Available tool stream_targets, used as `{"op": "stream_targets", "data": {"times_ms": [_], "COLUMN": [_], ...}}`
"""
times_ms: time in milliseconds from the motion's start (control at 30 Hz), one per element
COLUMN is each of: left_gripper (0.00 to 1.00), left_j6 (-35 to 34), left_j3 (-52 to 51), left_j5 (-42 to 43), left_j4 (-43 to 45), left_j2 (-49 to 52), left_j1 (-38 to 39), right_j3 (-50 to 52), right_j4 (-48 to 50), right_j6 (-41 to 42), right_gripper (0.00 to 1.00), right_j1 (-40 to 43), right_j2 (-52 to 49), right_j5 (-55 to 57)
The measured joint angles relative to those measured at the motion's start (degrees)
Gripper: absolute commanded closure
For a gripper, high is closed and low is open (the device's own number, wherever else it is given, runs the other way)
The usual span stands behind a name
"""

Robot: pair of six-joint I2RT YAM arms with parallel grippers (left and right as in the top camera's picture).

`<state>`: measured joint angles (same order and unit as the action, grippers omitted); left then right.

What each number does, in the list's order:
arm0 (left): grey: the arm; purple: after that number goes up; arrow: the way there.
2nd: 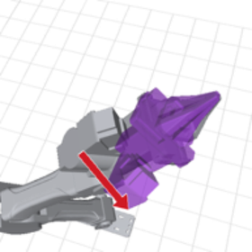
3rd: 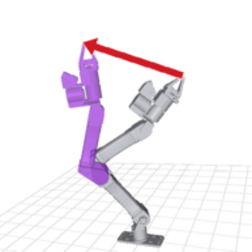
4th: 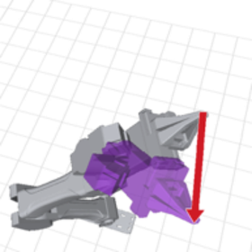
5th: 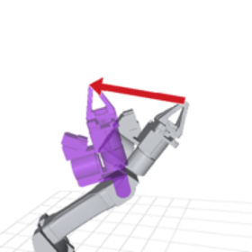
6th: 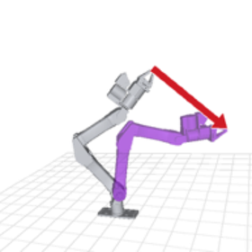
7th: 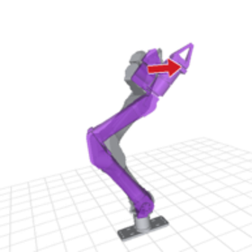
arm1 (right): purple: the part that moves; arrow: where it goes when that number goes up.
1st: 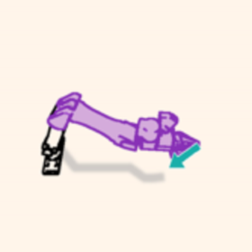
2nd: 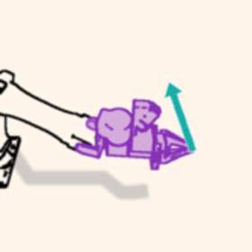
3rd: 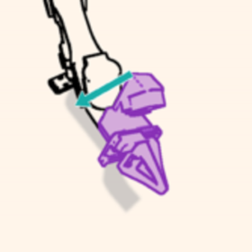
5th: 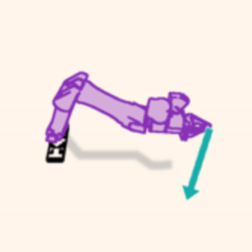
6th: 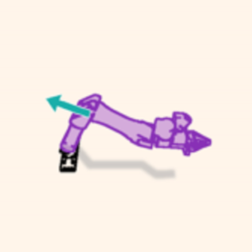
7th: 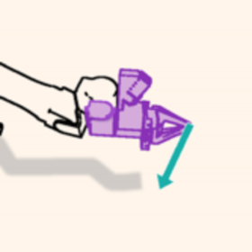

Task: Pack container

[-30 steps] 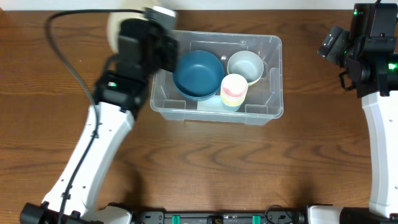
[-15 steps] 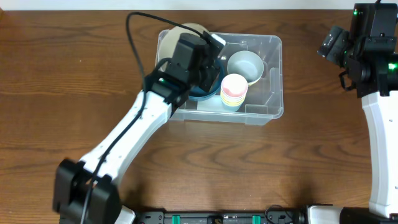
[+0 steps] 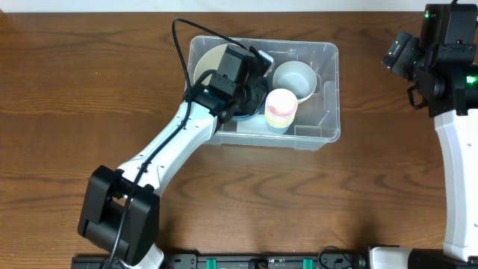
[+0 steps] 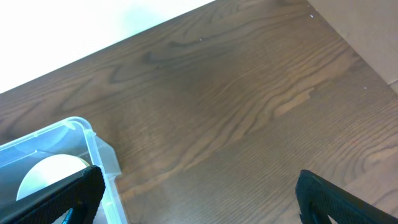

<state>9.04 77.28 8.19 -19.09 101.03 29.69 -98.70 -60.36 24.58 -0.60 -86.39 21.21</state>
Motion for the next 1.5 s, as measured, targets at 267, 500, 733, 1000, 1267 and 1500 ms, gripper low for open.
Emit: {"op": "stream_targets", "data": {"times_ms": [267, 500, 733, 1000, 1267, 1500], "left_gripper": [0.31, 0.21, 0.08, 0.02, 0.02, 0.02], "left_j6": [0.1, 0.3, 0.3, -0.3, -0.3, 0.1], "left_j3": [0.0, 0.0, 0.0, 0.0, 0.0, 0.1], "left_j5": [0.0, 0.0, 0.0, -0.2, -1.6, -2.6], "left_j4": [0.3, -0.2, -1.6, -5.9, -17.4, -29.5], "left_j2": [0.1, -0.2, -8.0, -20.9, -37.2, -52.0], "left_j1": [1.1, -0.1, -4.0, -7.2, -7.2, -7.2], "right_j3": [0.0, 0.0, 0.0, 0.0, 0.0, 0.0], "right_j4": [0.0, 0.0, 0.0, 0.0, 0.0, 0.0], "right_j6": [0.0, 0.0, 0.0, 0.0, 0.0, 0.0], "right_gripper": [0.01, 0.01, 0.01, 0.01, 0.01, 0.01], "right_j1": [0.0, 0.0, 0.0, 0.0, 0.0, 0.0], "right_j2": [0.0, 0.0, 0.0, 0.0, 0.0, 0.0], "right_j5": [0.0, 0.0, 0.0, 0.0, 0.0, 0.0]}}
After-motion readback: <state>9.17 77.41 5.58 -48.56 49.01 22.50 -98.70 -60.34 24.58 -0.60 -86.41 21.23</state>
